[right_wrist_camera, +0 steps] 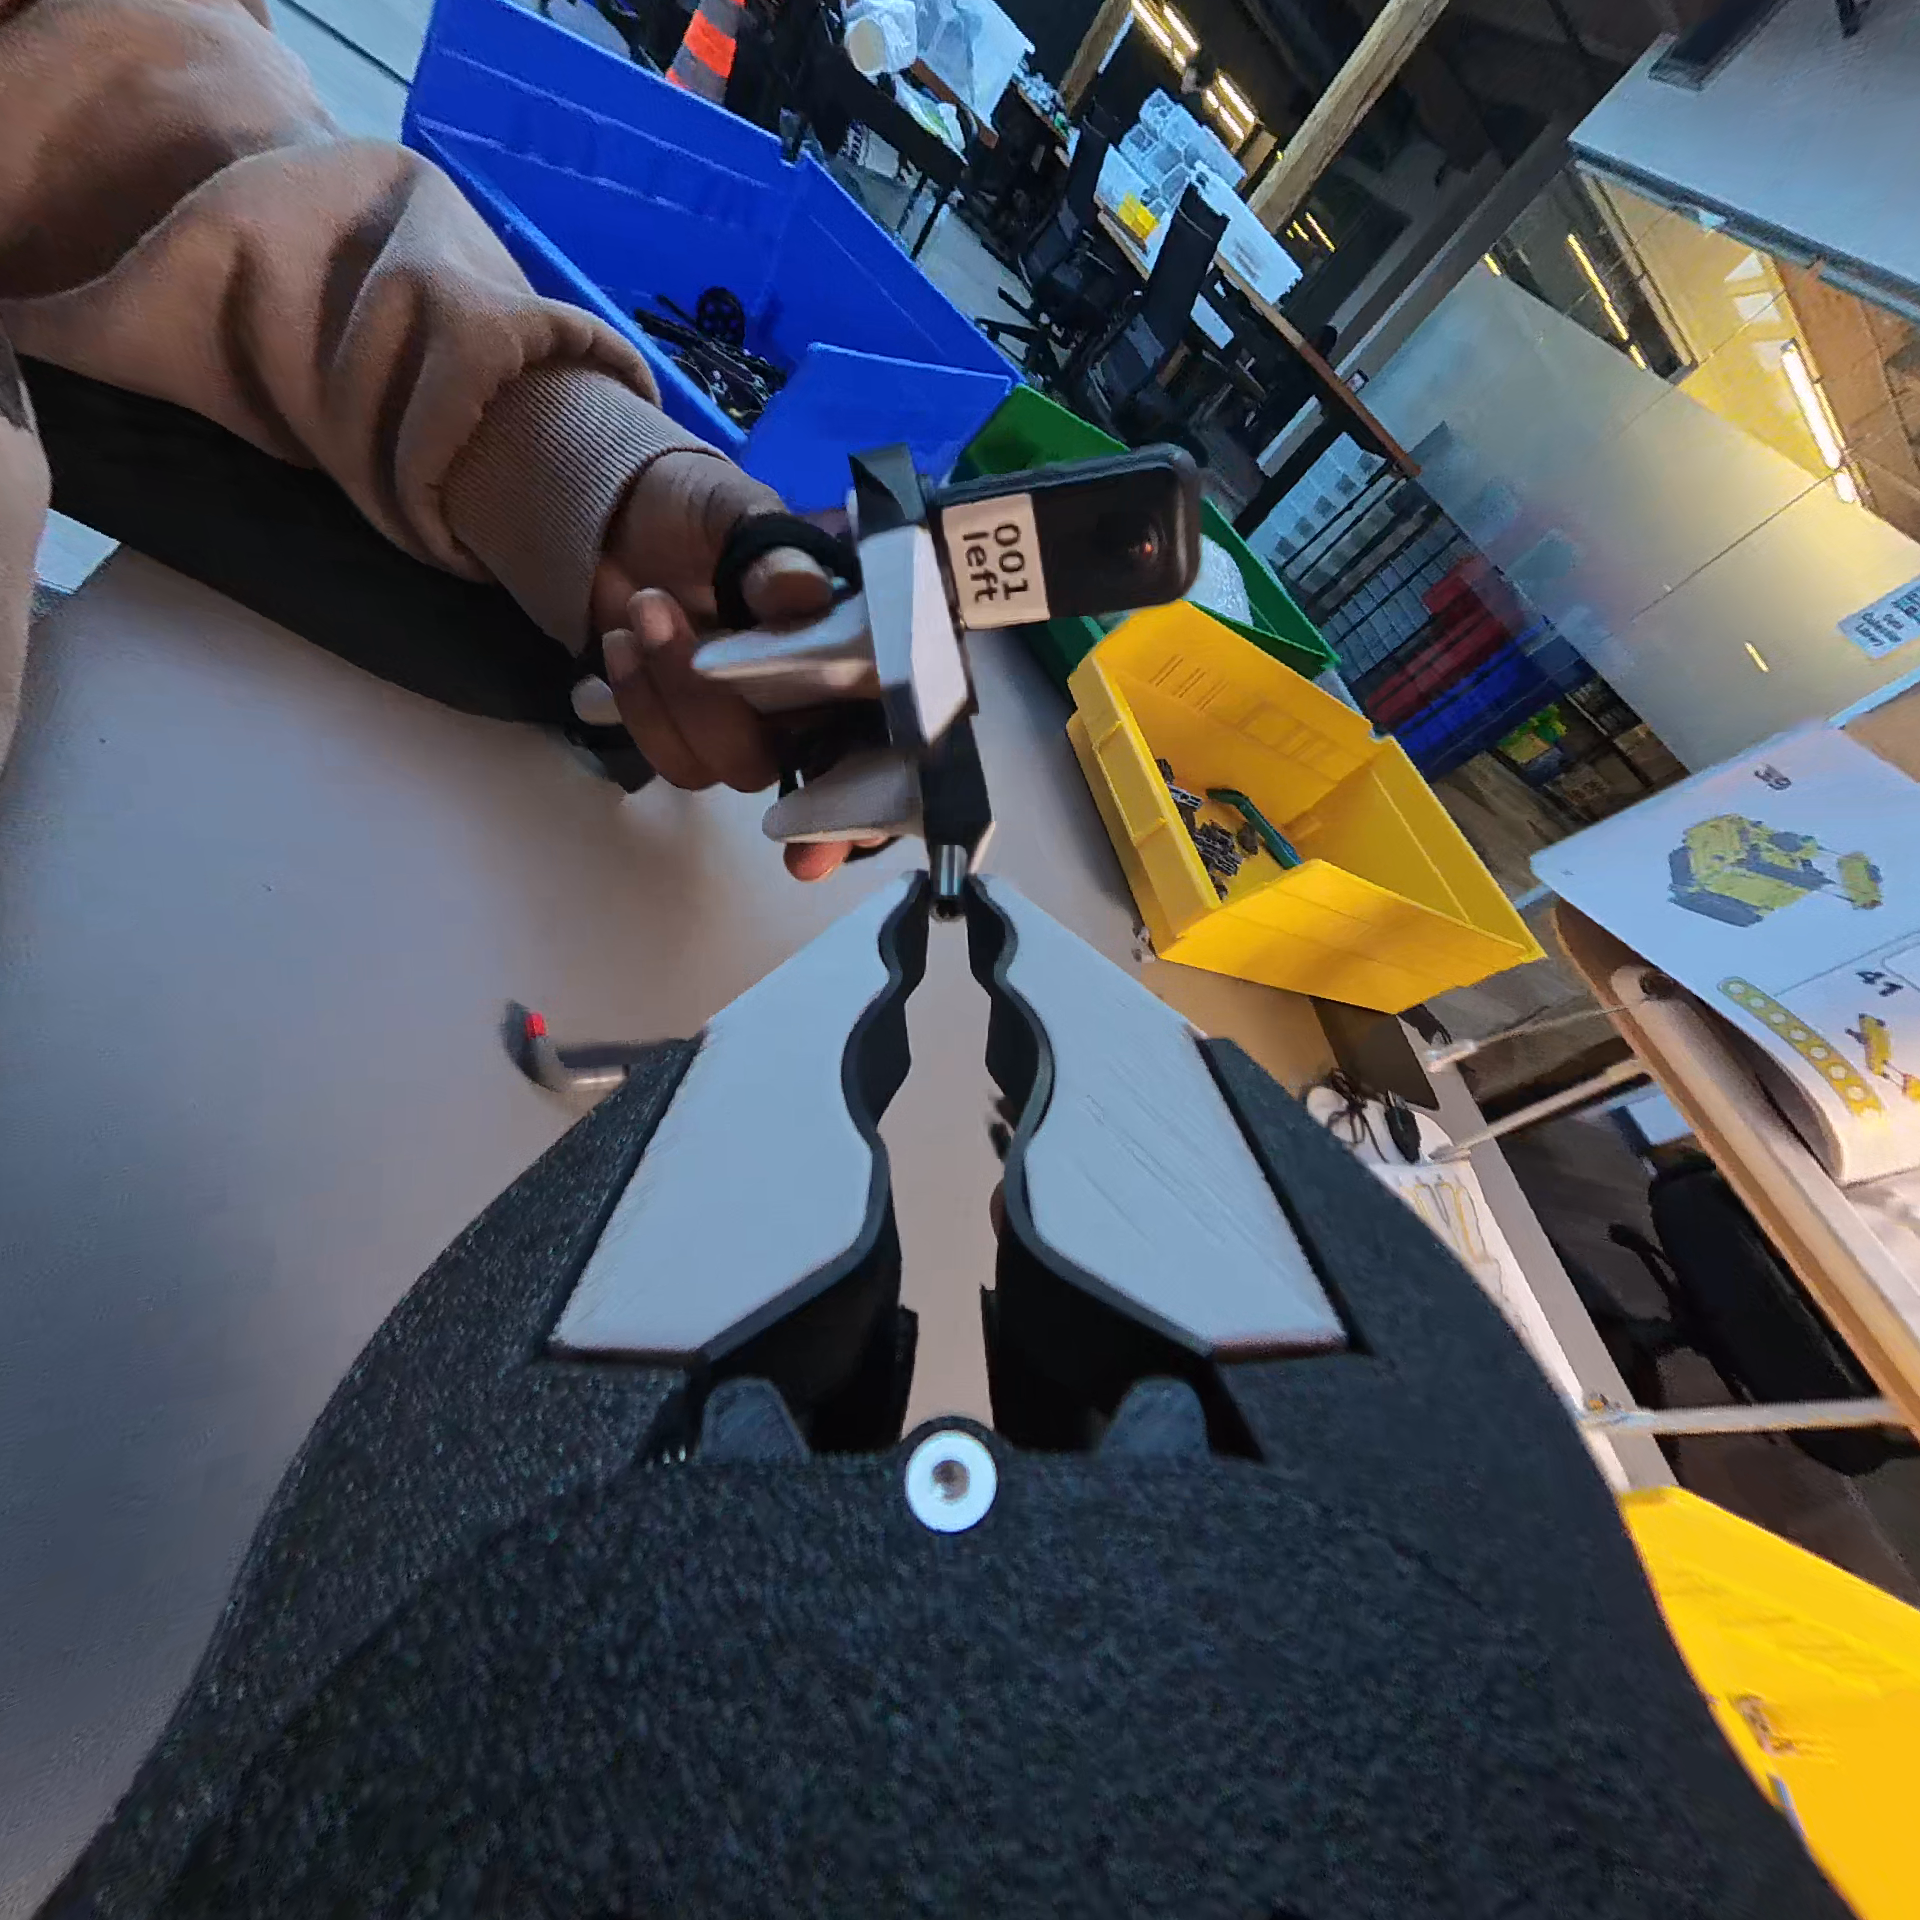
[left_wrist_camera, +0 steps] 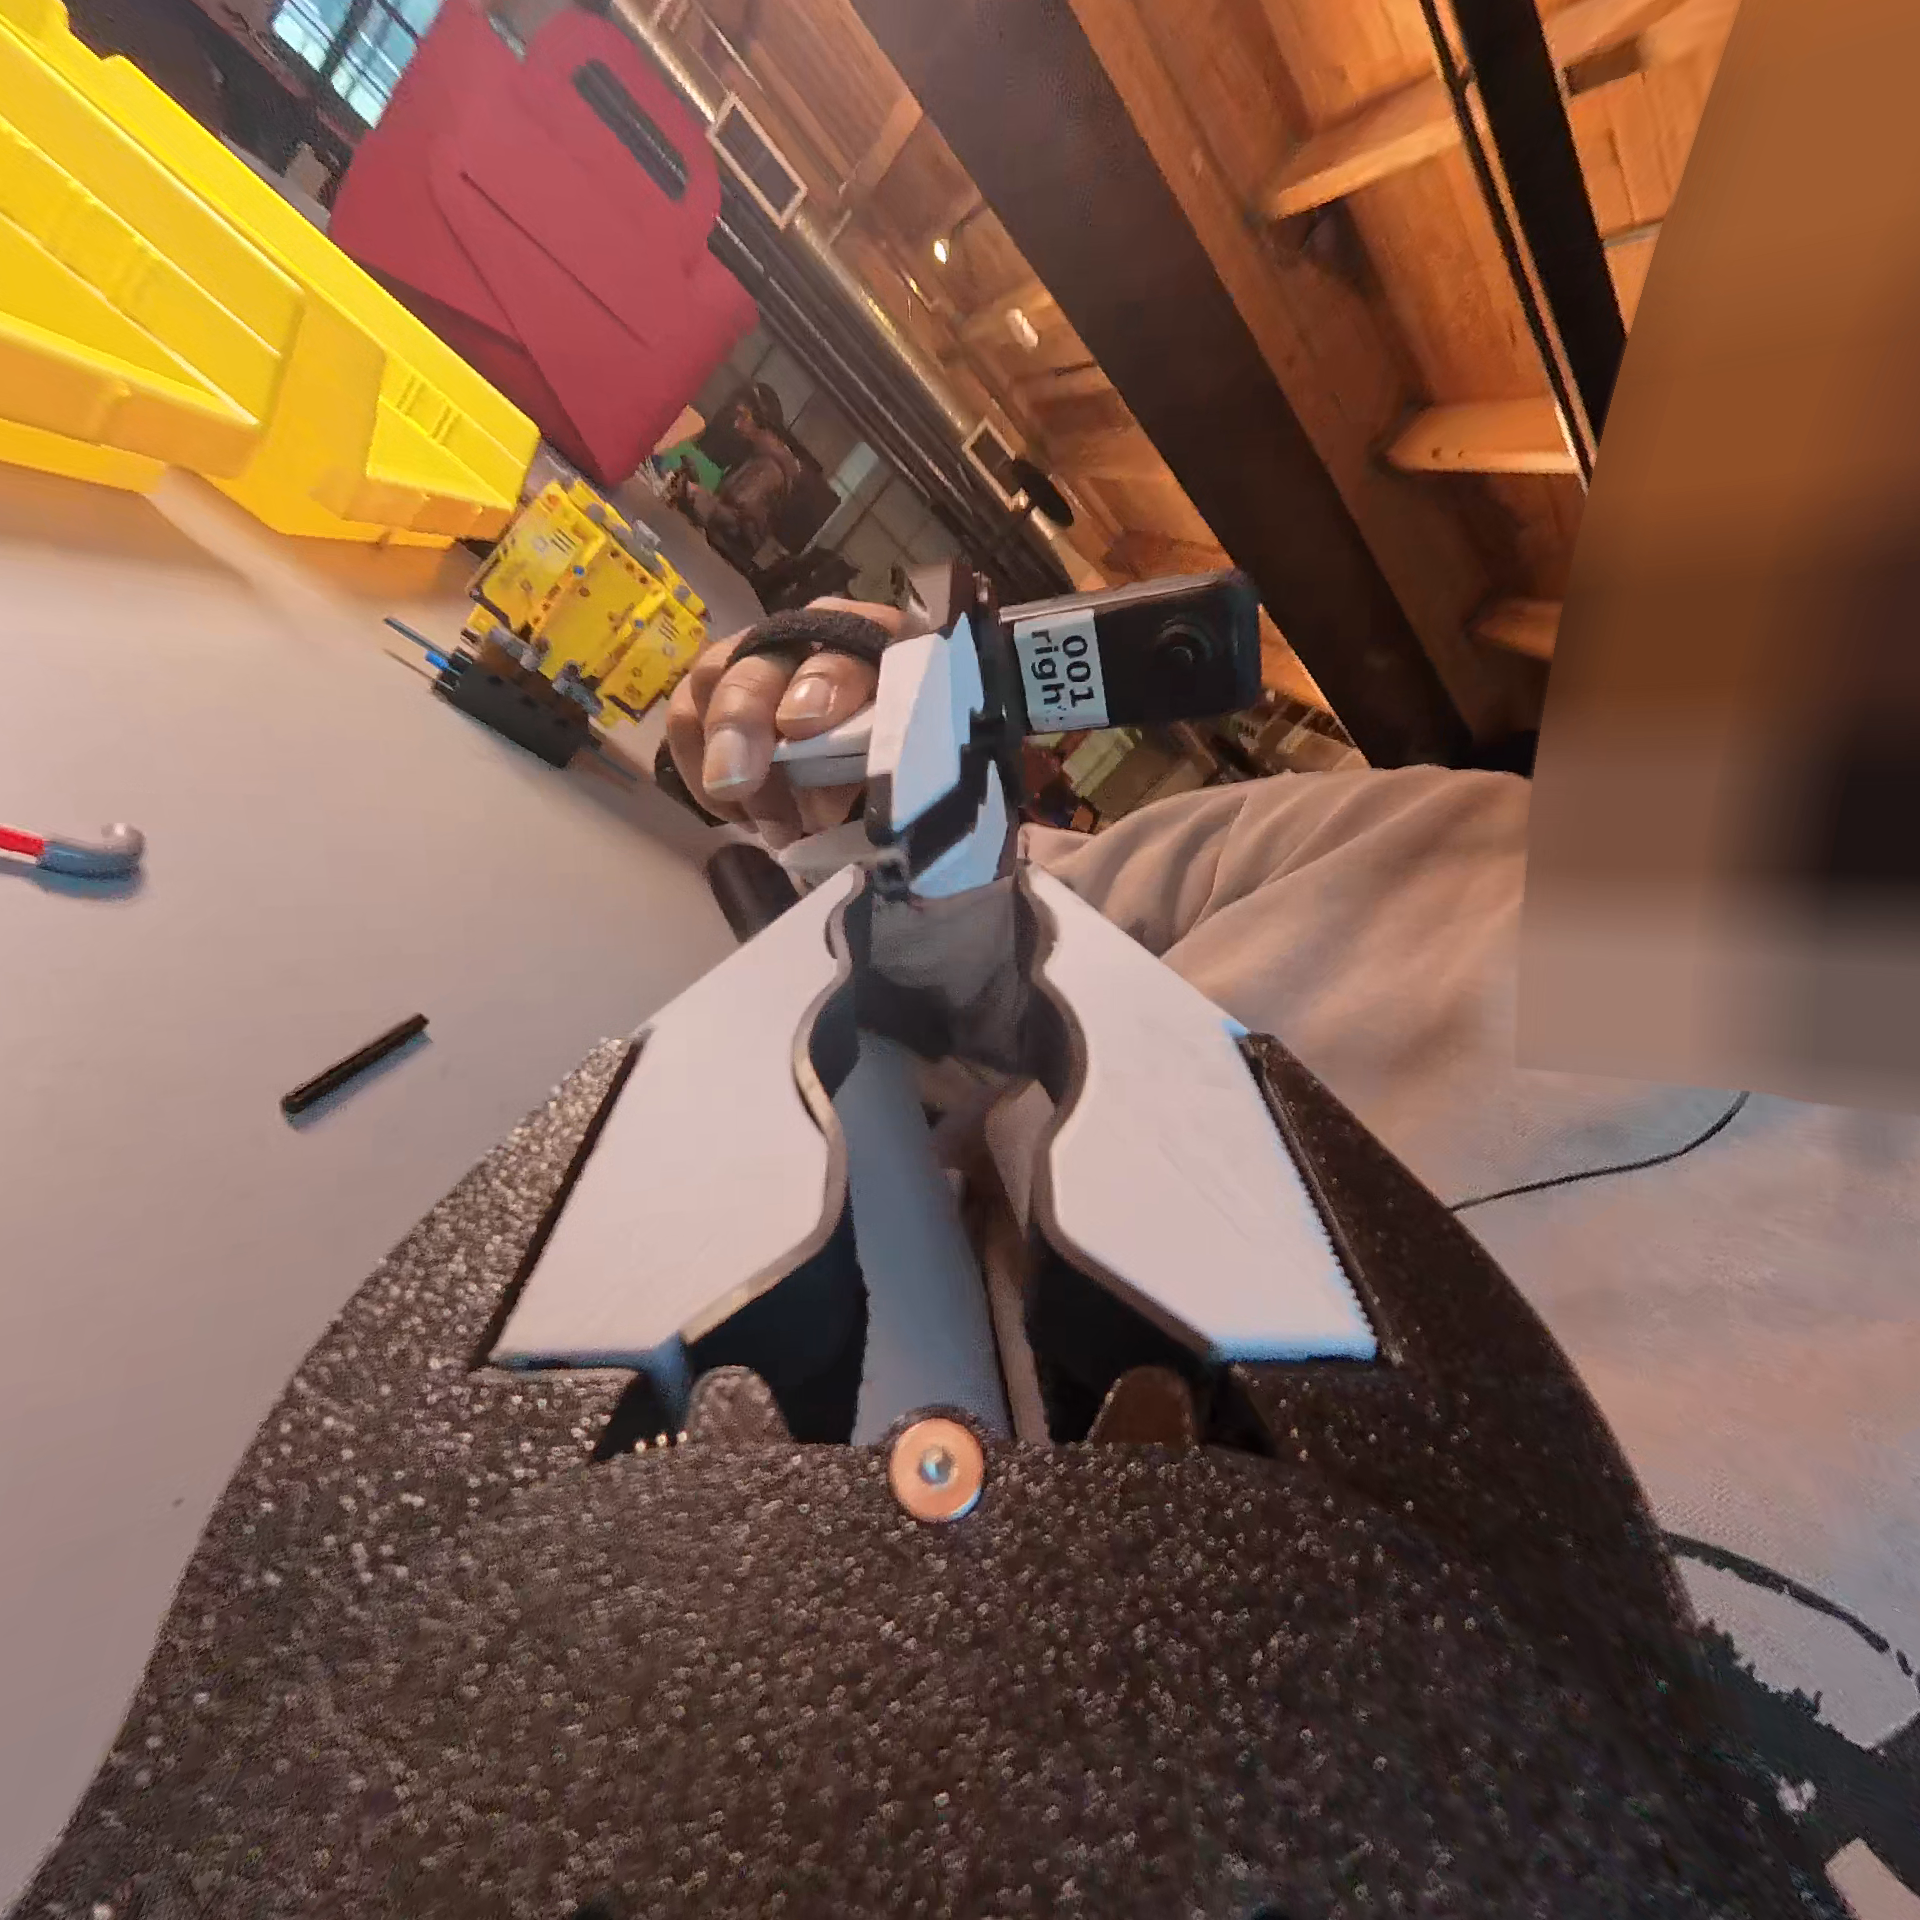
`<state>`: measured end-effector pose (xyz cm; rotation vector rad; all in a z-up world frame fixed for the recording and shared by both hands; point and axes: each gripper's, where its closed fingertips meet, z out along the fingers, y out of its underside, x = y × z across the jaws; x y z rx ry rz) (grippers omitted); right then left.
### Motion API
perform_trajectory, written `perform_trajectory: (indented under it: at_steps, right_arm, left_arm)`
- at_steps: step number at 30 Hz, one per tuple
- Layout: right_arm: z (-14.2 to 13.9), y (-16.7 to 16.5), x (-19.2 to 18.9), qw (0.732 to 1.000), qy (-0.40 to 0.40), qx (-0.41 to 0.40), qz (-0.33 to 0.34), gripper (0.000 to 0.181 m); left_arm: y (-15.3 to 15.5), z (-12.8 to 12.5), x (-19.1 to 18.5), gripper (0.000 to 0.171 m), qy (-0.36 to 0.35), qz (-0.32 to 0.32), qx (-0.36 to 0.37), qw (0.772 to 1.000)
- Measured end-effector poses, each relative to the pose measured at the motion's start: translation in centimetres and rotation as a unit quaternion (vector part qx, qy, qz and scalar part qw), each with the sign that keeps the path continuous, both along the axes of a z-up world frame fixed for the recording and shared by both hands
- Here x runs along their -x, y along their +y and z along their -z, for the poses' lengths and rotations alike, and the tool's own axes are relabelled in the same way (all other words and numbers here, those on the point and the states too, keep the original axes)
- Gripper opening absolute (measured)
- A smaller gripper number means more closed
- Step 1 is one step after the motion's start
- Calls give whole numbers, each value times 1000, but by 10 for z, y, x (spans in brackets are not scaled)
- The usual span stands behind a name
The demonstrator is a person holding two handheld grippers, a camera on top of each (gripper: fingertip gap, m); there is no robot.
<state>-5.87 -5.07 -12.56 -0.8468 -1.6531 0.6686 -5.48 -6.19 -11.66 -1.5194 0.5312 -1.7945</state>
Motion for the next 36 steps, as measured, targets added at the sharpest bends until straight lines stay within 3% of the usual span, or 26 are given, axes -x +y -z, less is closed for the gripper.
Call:
perform_trajectory:
  at_steps: [2, 4, 7, 9, 12, 14, 16, 20, 25, 28, 32, 36]
  right_arm:
    - [-5, 40, -11, 997, -16, -14, 70, 4]
    - [-3, 105, -32, 983, -76, -20, 166, 4]
    - [-8, 219, -75, 940, -124, 0, 317, 5]
    - [-9, 287, -107, 896, -158, -36, 413, 5]
    - [-2, 343, -137, 845, -214, -87, 483, 6]
    - [4, 359, -149, 824, -230, -83, 511, 24]
    - [-1, 353, -147, 829, -207, -79, 514, 37]
    - [-7, 296, -119, 875, -141, 1, 463, 36]
    - [9, 200, -90, 922, -107, 130, 349, 35]
    - [24, 159, -91, 931, -103, 165, 307, 35]
    - [40, 125, -95, 937, -85, 212, 265, 34]
    - [44, 113, -89, 943, -33, 235, 235, 32]
  left_arm:
    - [9, 1, 10, 27, 7, -34, 0, 999]
    - [21, 20, 17, 27, 84, -82, -16, 993]
    - [35, 56, 25, 28, 238, -135, -59, 960]
    - [37, 72, 26, 28, 301, -146, -83, 939]
    - [36, 85, 21, 28, 355, -151, -107, 916]
    - [36, 92, 17, 27, 390, -152, -131, 899]
    - [39, 98, 13, 27, 421, -149, -157, 881]
    - [55, 109, -1, 28, 483, -122, -213, 841]
    - [69, 136, -25, 29, 511, -37, -198, 836]
    - [73, 140, -29, 10, 520, -15, -195, 832]
    - [71, 141, -29, 3, 525, -8, -178, 832]
    - [67, 140, -28, 3, 549, -17, -208, 809]
